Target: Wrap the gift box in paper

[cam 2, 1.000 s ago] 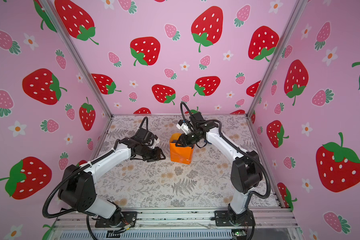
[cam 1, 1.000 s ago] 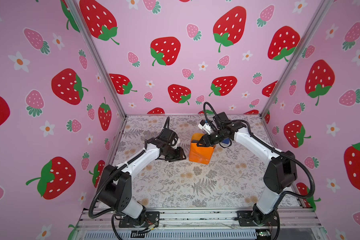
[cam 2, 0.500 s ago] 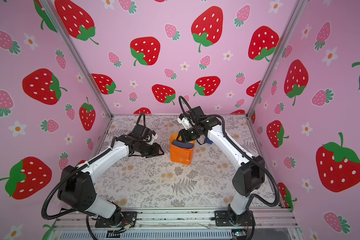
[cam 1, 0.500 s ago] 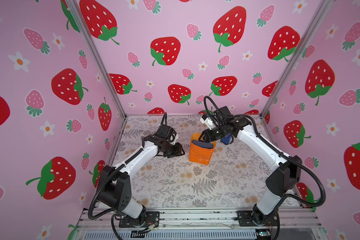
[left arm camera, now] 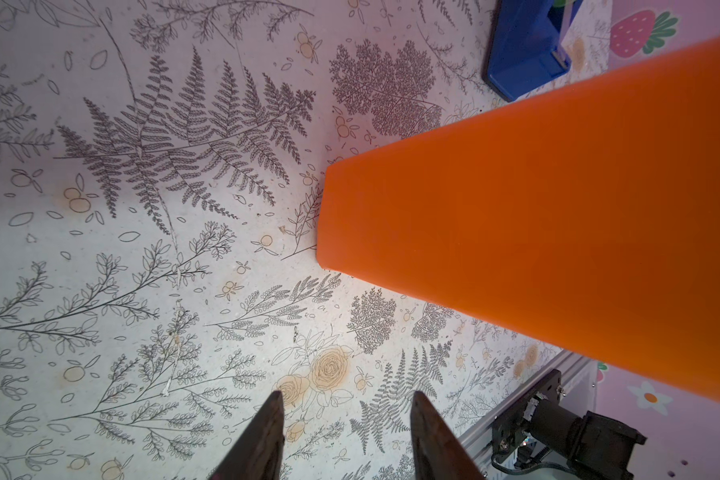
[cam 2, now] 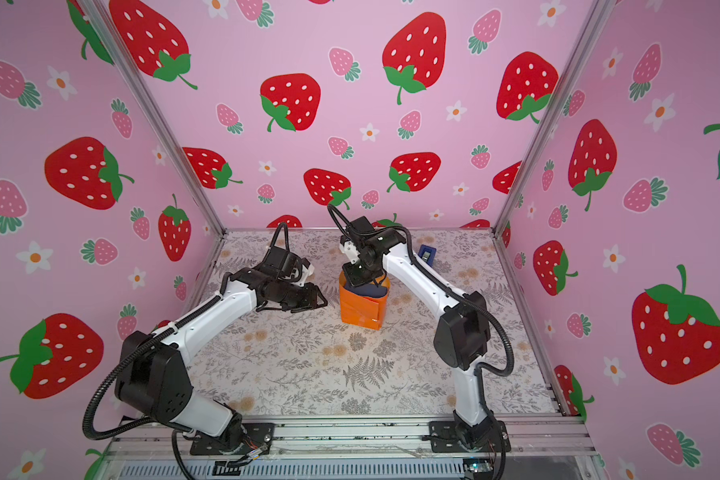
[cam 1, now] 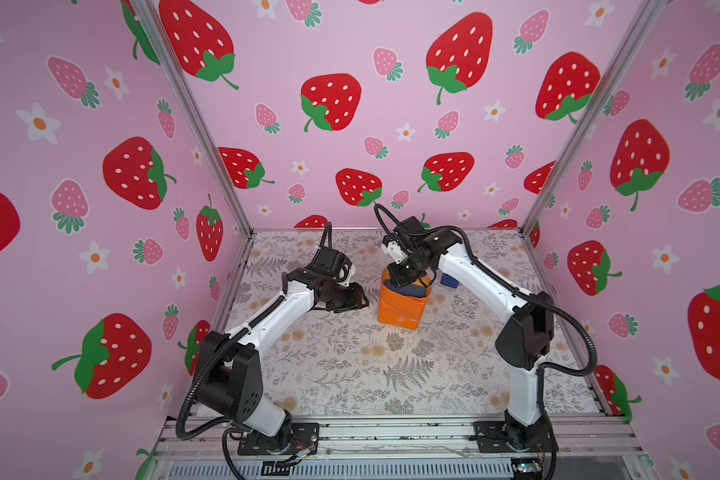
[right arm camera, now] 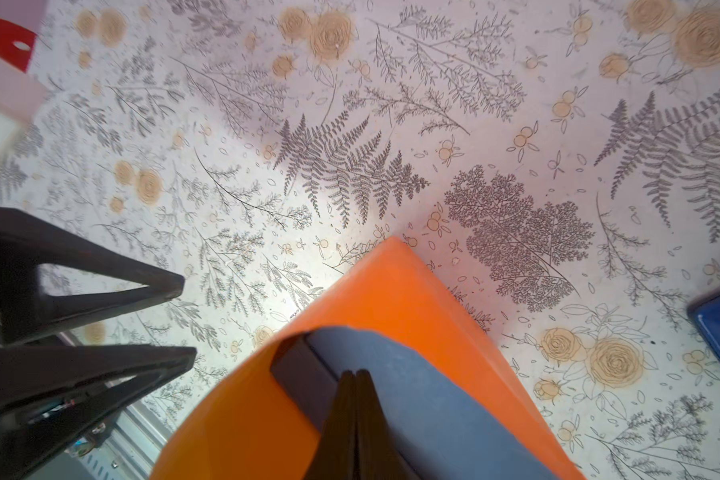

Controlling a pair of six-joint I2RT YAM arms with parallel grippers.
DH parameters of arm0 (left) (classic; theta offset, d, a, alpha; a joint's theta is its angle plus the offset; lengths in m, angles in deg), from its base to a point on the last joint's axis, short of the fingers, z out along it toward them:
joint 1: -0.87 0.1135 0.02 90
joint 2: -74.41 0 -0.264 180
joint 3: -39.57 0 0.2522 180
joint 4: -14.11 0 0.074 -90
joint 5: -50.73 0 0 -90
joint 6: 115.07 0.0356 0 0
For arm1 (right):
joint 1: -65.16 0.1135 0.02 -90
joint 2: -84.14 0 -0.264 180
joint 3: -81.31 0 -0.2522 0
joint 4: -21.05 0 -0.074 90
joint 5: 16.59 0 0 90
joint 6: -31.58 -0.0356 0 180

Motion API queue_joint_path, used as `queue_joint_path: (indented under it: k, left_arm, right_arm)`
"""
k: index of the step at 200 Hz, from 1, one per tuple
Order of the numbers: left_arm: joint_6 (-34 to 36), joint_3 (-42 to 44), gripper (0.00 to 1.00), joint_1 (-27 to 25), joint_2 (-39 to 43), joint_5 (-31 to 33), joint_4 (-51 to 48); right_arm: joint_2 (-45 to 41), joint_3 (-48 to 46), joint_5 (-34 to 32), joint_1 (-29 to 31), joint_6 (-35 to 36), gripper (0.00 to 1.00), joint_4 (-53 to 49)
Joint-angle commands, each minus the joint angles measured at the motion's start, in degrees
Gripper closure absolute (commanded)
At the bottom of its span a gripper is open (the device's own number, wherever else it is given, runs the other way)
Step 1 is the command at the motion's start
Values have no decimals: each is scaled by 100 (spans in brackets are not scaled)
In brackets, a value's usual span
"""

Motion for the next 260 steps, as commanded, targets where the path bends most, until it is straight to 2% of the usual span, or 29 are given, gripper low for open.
queue_joint_path:
  k: [1, 78, 97, 138, 158, 199, 260]
  left_arm:
    - [-23, 65, 49, 34, 204, 61, 23]
    - [-27, 155, 49, 67, 200, 12, 15]
    - [-14, 140, 49, 62, 180, 2, 12]
    - [-31, 131, 49, 62, 125, -92, 66]
    - [-14, 115, 49, 64, 124, -90, 72]
    - [10, 79, 49, 75, 58, -117, 89]
    - [27, 112, 49, 79, 26, -104, 75]
  right_arm:
    - [115, 158, -385, 135, 186, 94, -291]
    - [348, -994, -453, 273, 240, 98, 172]
    - [320, -840, -461, 273, 225, 98, 90]
    - [101, 133, -742, 248, 105, 98, -276]
    - [-76, 190, -846, 178, 31, 98, -369]
    - [-248, -385, -1121, 124, -15, 98, -432]
    - [-320, -1713, -1157, 119, -92, 98, 160]
